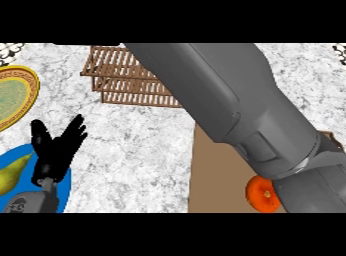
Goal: Pick the cupcake from the tray and place it in the tiered shelf
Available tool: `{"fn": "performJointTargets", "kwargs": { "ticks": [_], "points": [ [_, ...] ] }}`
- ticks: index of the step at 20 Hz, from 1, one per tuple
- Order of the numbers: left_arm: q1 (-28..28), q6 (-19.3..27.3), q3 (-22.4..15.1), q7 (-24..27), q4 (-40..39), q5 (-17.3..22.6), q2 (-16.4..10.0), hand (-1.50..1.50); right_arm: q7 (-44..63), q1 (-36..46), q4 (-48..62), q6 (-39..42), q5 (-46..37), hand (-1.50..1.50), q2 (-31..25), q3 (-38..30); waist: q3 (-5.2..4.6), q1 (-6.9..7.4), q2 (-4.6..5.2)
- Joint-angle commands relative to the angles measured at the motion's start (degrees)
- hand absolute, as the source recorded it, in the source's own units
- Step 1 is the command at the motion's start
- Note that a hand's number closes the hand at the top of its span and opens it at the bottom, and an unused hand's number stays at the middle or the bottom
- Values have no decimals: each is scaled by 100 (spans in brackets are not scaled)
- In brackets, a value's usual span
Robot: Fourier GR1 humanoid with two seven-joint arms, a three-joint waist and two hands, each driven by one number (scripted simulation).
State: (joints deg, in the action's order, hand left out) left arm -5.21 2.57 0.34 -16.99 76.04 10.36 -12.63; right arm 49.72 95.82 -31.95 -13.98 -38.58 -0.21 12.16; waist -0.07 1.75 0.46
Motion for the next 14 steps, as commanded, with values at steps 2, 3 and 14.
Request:
{"fn": "performJointTargets", "kwargs": {
  "ticks": [2, 3, 14],
  "points": [
    [49, 50, -62, 30, 73, -112, 61, 0, -550, 26, 685, -524, -147, 150, 20, -183, -3, 60, 26],
    [116, -233, 109, 319, -201, 33, -64, 0, -687, 15, 523, -411, -96, 150, -56, -243, -3, -2, 8],
    [26, -151, 179, 106, -145, -25, -46, 0, -991, 246, 965, 54, -114, 150, -35, -301, -1, -48, -11]
  ]
}}
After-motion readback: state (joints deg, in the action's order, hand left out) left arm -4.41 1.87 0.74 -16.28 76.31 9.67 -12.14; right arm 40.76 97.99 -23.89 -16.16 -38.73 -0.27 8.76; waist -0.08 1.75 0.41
